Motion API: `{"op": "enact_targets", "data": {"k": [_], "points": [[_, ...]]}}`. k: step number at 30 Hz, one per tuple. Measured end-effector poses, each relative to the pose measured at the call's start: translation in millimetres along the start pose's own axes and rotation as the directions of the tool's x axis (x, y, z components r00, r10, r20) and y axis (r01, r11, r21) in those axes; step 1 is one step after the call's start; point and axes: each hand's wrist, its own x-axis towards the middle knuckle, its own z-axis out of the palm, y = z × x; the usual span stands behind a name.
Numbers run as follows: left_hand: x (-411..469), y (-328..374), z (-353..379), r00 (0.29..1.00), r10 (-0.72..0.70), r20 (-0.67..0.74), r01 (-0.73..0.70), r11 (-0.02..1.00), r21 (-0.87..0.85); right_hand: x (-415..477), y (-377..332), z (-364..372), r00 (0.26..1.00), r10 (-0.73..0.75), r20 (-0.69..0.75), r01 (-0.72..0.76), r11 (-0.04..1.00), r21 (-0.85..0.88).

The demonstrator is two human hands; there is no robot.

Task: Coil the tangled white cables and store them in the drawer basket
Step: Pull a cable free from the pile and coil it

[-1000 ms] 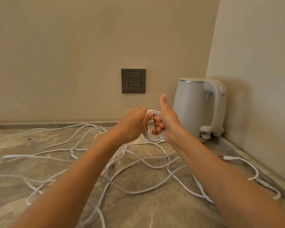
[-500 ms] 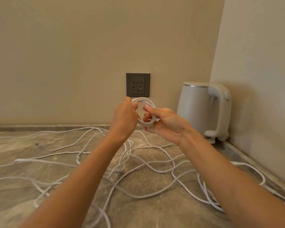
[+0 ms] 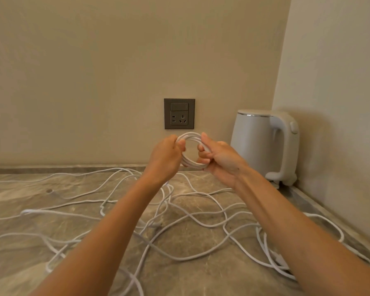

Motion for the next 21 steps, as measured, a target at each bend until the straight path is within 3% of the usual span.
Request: {"op": "enact_targets", "data": {"k": [3,6,11,16,21], "points": [[-0.1,-2.5,-4.2,0.993,0.119,-0.009,-0.117,0.984,0.133,-1.8,-4.6,-7.2,0.999,0.001,0.045,0.006,0.99,-0.142],[2.7,-4.2,-6.8,0.99,0.141,-0.029,-0.138,0.985,0.106,-5.6,-10.4,-14.5,0.984,0.057,0.168,-0.021,0.977,-0.213],[4.7,-16.2,-5.2,0.997,0.052,0.065,-0.055,0.997,0.048,-13.0,-18.4,-8.8,0.939,0.052,0.341,-0.056,0.998,0.0],[-3.0,1.7,0.8,0.956,-0.045,0.29,-0.007,0.984,0.176,-4.6,-21.9,-19.6,0.986,-0.021,0.166,0.006,0.996,0.089],[-13.1,13.4,8.0,0.868,-0.063,0.492,-0.144,0.917,0.372,8.1,-12.4,-31.4,0.985,-0.093,-0.148,0.109,0.989,0.103]]}}
